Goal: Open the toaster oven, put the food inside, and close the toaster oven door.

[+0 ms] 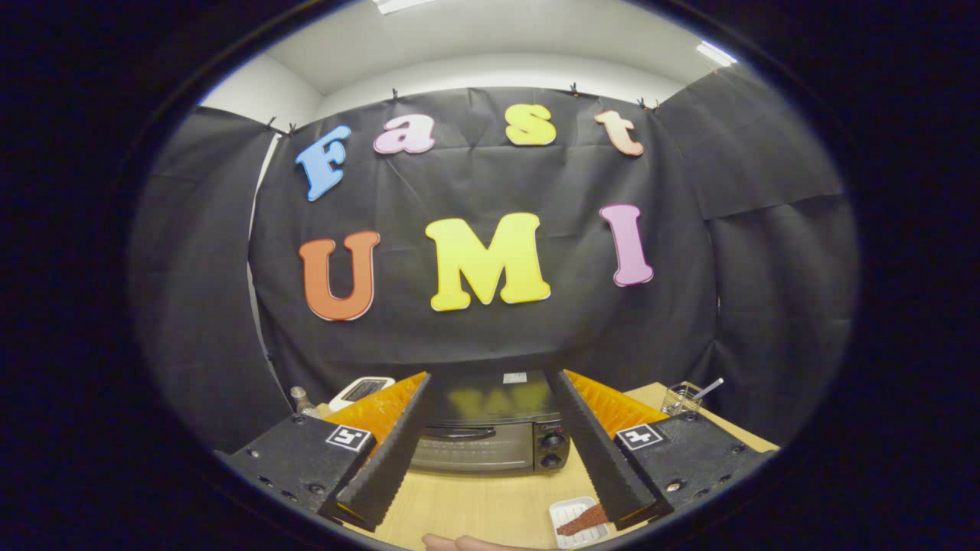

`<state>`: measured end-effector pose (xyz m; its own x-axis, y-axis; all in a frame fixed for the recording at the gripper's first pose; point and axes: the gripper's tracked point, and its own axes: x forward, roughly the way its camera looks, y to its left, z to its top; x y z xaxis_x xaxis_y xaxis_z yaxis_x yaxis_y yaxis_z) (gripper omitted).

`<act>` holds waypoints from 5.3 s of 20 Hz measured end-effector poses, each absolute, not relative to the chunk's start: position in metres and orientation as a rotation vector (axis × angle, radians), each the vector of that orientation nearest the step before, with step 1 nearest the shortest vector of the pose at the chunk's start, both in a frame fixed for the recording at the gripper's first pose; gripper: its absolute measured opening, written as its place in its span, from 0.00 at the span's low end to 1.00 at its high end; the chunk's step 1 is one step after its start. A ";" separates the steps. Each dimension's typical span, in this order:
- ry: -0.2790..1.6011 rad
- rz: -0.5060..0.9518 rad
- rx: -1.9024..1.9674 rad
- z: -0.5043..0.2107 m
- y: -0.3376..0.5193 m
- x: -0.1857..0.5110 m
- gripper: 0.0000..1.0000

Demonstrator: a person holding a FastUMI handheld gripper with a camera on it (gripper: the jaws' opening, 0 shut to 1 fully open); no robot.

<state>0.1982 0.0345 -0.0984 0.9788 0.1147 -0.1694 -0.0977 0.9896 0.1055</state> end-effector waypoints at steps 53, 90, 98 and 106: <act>0.729 0.186 -0.104 -0.380 0.100 0.134 1.00; 0.652 0.114 0.044 -0.278 -0.146 0.113 1.00; 0.817 0.182 0.181 -0.336 -0.155 0.118 0.87; 0.789 0.254 0.294 -0.332 -0.146 0.103 0.23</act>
